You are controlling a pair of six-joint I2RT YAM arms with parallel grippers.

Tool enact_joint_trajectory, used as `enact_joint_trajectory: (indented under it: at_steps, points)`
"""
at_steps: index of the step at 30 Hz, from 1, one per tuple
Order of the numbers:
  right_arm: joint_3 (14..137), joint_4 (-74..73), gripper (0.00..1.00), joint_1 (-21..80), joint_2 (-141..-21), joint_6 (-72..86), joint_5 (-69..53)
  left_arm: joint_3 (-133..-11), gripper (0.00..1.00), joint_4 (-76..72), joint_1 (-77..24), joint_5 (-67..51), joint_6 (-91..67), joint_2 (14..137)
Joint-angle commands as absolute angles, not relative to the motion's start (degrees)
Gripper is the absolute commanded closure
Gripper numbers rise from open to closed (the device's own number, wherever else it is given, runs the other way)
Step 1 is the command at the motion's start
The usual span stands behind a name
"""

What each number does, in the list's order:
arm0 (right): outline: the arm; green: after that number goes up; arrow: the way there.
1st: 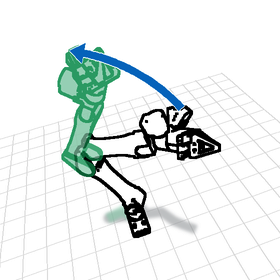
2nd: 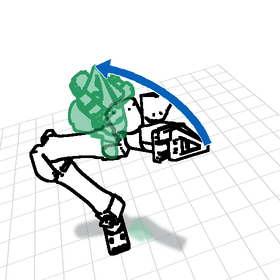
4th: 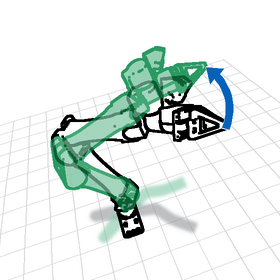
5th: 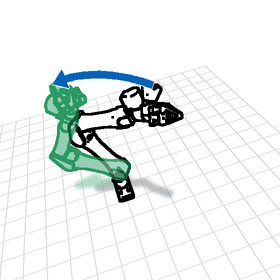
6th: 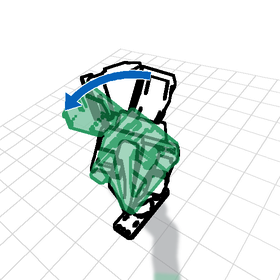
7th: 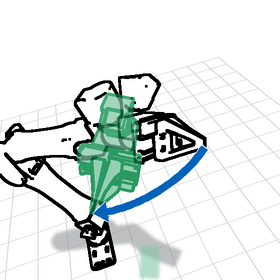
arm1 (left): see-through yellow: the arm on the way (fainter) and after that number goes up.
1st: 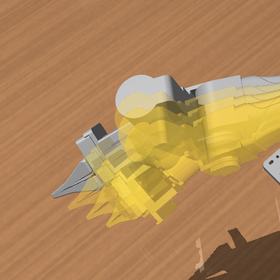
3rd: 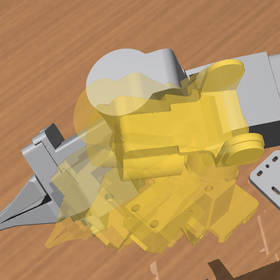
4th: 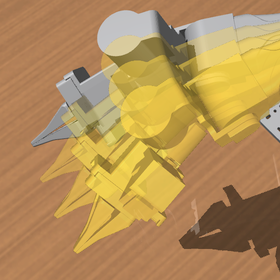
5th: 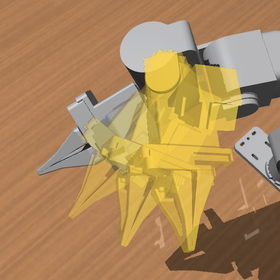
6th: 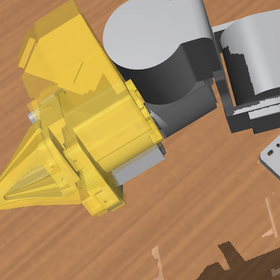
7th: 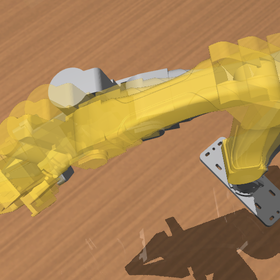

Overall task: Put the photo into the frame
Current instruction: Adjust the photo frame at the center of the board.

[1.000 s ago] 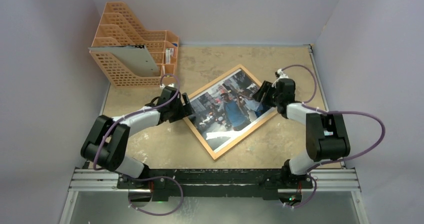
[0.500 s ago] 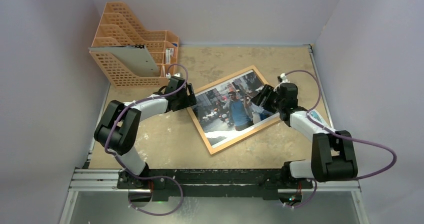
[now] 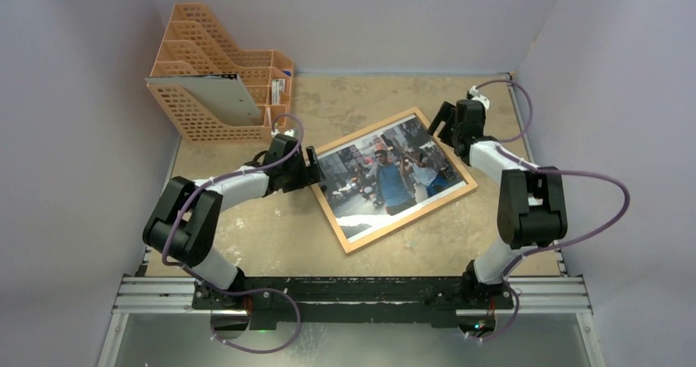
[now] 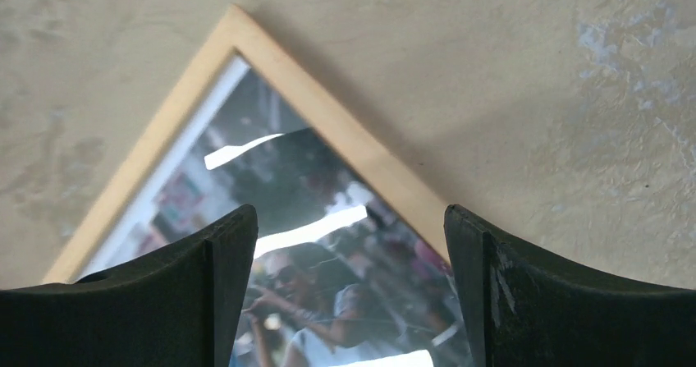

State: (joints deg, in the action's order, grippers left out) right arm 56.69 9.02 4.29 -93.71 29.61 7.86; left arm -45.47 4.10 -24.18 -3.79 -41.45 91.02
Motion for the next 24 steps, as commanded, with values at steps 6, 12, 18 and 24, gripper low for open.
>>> enact_joint_trajectory:
  at_steps: [6, 12, 18, 24]
  points:
    - [56.93, 6.75, 0.16, 1.83, -99.6, 23.9, 3.82, -43.02, 0.25, 2.29, -24.51, -11.23, -43.77, 90.0]
    - [53.86, 7.65, 0.17, 1.72, -101.43, 22.7, 1.05, -46.39, 0.25, 4.14, -24.46, -12.65, -42.48, 93.07]
    - [51.76, 7.87, 0.18, 1.67, -100.84, 24.15, 1.44, -51.26, 0.25, 6.38, -24.43, -12.42, -41.59, 96.33]
    - [46.8, 10.71, 0.24, 1.63, -97.27, 27.59, -2.98, -60.06, 0.25, 11.22, -24.43, -8.49, -38.22, 99.72]
